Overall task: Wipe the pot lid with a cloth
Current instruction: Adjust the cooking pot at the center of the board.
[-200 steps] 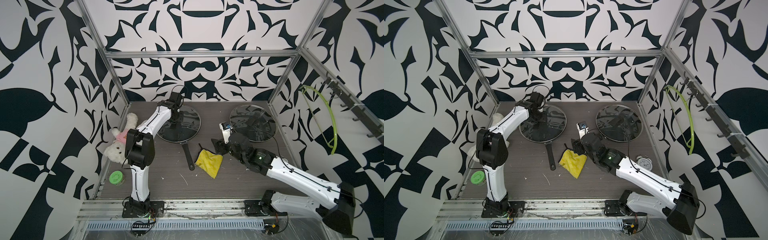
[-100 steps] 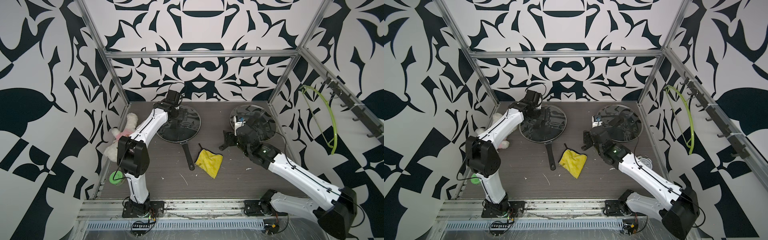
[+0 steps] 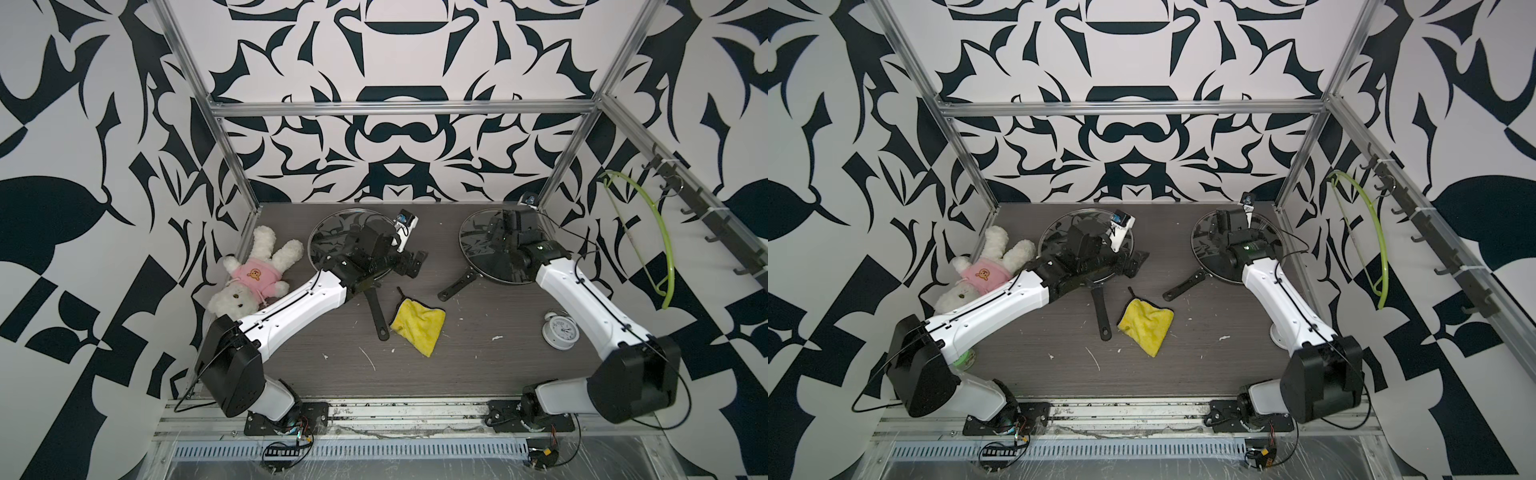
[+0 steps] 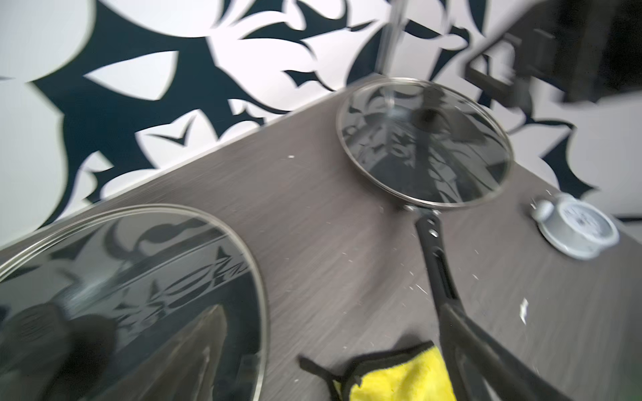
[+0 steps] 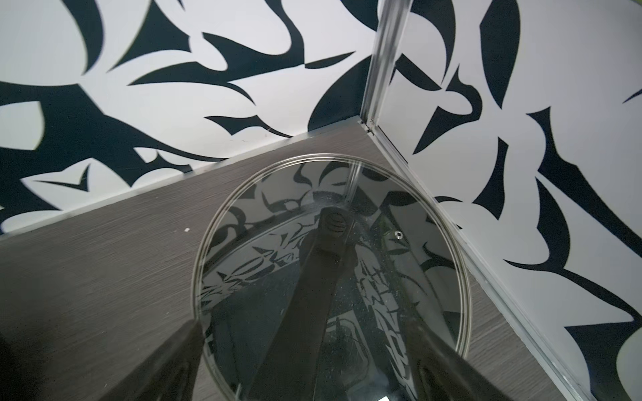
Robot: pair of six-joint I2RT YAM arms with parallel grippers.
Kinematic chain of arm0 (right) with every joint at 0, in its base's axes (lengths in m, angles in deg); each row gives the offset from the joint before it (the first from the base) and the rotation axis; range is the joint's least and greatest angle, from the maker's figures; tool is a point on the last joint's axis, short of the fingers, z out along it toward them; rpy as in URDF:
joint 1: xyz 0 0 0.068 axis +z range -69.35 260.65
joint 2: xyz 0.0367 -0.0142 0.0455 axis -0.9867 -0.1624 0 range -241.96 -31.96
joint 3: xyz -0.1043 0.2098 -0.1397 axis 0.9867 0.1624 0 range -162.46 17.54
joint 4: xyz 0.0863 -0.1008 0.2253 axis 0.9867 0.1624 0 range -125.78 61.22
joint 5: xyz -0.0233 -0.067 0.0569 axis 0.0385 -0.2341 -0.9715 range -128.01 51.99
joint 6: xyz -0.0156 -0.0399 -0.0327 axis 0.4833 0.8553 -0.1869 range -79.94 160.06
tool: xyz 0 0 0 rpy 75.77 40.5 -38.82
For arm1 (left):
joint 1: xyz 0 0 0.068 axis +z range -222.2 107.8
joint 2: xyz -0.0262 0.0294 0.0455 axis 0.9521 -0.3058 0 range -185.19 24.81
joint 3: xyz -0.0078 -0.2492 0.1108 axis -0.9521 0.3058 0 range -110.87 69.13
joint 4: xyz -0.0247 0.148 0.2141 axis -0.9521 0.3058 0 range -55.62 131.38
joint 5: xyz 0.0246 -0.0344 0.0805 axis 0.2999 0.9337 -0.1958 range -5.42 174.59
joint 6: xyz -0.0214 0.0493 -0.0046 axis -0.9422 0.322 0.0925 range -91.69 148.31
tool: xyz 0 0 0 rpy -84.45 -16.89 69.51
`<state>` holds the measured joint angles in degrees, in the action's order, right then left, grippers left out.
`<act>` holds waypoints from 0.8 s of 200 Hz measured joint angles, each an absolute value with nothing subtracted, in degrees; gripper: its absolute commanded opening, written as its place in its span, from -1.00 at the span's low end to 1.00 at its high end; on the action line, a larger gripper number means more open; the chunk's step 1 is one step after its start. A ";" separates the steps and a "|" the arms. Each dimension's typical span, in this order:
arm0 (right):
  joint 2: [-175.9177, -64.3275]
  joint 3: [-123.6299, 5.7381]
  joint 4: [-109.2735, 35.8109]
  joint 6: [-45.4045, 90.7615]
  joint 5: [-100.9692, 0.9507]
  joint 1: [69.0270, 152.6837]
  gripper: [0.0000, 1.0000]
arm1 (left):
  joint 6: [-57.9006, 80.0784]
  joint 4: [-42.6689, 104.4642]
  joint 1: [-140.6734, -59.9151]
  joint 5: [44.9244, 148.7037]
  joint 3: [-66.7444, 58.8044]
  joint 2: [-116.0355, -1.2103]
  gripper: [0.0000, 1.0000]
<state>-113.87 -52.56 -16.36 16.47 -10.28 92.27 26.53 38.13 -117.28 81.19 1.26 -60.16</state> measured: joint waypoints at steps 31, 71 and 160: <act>-122.15 -56.06 -16.49 14.72 -9.61 89.54 0.73 | 28.58 32.97 -120.97 83.02 6.24 -59.59 0.98; -132.97 -62.75 -15.51 11.94 -8.65 87.72 0.50 | 29.00 30.30 -123.53 83.57 6.96 -59.59 0.98; -140.34 -71.14 -8.64 3.16 -10.44 85.89 0.21 | 29.52 29.47 -124.03 82.21 6.96 -59.64 0.98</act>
<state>-140.34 -71.14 -8.64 3.16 -10.44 85.89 29.52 29.47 -124.03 82.21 6.96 -59.64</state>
